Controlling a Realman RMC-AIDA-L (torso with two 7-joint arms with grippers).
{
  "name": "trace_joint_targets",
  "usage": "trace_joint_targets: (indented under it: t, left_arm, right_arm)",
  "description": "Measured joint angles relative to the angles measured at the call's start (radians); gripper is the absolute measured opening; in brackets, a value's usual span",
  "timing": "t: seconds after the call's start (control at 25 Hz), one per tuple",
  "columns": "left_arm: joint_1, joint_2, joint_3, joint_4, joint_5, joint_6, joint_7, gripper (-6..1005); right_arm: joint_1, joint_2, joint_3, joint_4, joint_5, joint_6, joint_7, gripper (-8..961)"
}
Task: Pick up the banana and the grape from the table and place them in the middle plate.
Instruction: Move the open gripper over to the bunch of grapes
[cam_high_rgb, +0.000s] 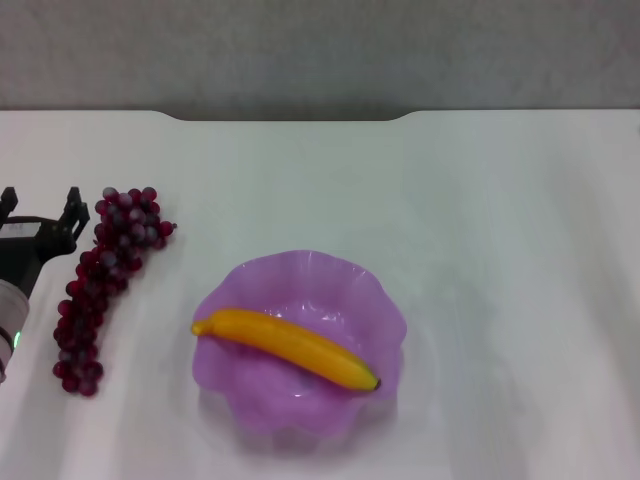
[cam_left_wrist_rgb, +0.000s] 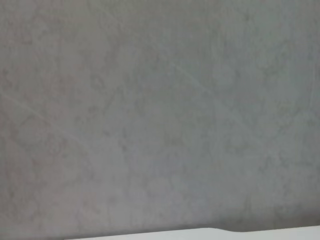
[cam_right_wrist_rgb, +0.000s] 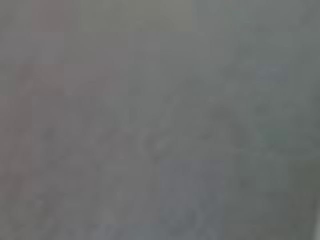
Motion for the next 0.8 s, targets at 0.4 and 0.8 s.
trace_joint_targets:
  t: [0.4, 0.8]
  left_arm:
    - [-0.002, 0.0, -0.002, 0.045, -0.002, 0.023, -0.027, 800]
    - [0.022, 0.002, -0.005, 0.051, -0.002, 0.024, -0.042, 801]
  right_arm:
    - [-0.029, -0.011, -0.034, 0.231, -0.229, -0.237, 0.717, 24]
    - [-0.125, -0.004, 0.015, 0.256, -0.404, -0.178, 1.045, 23]
